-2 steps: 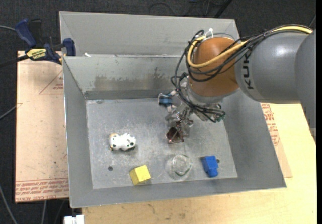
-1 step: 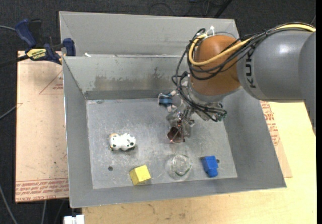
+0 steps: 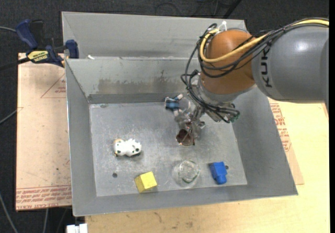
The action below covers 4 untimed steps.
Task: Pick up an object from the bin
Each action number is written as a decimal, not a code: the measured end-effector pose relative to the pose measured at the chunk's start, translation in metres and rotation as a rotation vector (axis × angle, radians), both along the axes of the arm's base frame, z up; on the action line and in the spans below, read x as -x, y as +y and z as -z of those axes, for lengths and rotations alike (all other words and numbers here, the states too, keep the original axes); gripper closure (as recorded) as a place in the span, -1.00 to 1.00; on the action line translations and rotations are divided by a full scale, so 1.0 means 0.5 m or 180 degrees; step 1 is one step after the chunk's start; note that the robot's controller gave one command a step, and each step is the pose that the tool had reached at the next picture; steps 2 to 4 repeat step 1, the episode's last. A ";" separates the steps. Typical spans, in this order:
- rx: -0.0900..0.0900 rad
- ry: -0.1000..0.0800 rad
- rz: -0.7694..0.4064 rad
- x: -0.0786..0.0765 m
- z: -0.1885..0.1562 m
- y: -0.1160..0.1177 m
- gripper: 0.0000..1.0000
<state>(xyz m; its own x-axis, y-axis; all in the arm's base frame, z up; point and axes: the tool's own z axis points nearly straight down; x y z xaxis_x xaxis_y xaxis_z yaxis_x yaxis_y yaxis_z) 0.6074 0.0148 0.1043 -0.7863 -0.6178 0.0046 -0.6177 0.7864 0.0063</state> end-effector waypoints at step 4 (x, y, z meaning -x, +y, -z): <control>0.0001 -0.0030 0.0002 -0.004 -0.044 0.000 1.00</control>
Offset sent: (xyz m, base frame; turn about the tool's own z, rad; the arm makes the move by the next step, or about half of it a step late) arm 0.0000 0.0002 0.0517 0.0000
